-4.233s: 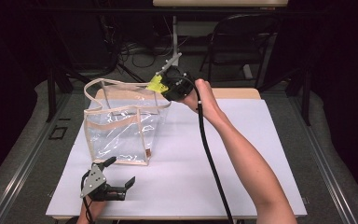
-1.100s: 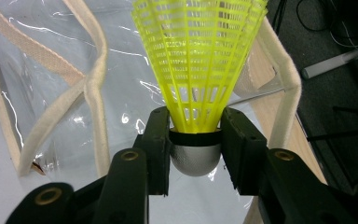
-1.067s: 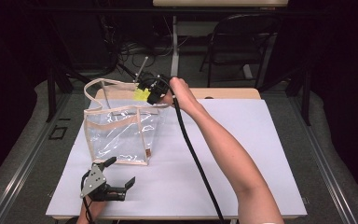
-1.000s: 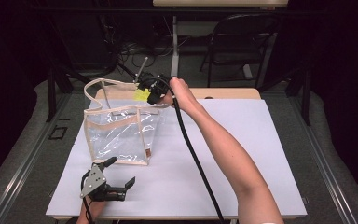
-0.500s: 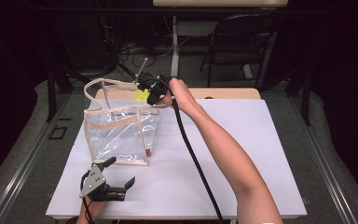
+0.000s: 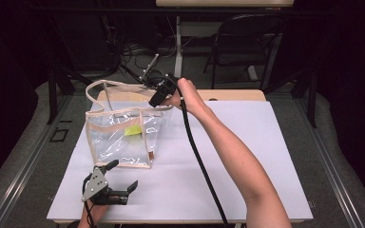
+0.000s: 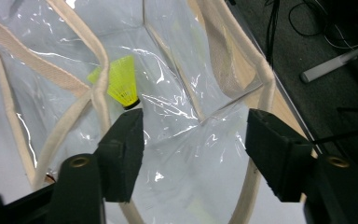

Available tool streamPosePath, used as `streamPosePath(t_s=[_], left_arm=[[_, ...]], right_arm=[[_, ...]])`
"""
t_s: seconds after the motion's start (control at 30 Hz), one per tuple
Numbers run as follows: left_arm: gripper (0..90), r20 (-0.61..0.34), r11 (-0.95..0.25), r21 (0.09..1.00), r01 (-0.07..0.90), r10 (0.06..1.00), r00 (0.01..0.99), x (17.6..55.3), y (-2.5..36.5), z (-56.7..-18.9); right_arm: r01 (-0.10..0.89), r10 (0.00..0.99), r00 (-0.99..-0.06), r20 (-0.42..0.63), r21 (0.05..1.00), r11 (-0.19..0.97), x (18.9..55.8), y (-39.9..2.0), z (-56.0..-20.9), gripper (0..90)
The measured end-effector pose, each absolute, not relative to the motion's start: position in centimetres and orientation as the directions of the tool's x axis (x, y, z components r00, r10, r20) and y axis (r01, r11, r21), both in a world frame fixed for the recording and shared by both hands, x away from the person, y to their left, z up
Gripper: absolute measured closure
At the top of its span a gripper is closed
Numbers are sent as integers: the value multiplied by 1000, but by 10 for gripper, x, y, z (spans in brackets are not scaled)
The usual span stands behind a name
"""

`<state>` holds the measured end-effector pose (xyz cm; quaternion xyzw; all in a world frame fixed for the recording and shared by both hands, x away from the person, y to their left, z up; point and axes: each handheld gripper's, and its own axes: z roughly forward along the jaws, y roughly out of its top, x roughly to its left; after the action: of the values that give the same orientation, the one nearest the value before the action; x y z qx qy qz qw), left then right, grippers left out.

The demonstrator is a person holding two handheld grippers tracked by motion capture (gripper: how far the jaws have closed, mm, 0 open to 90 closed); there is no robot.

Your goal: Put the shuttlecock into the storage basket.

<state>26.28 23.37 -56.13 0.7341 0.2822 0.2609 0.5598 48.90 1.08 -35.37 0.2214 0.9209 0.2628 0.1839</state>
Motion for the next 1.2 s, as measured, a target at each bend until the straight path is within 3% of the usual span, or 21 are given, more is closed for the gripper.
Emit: streamPosePath(t_s=[0.4, 1.2], left_arm=[[1, 76, -225, 967, 118, 702, 708, 264, 232, -561], [1, 71, -223, 967, 126, 705, 706, 262, 232, -562]], right_arm=[[319, 525, -833, -173, 625, 712, 476, -12, -347, 158], [302, 543, -825, -157, 690, 658, 449, -51, -349, 51]])
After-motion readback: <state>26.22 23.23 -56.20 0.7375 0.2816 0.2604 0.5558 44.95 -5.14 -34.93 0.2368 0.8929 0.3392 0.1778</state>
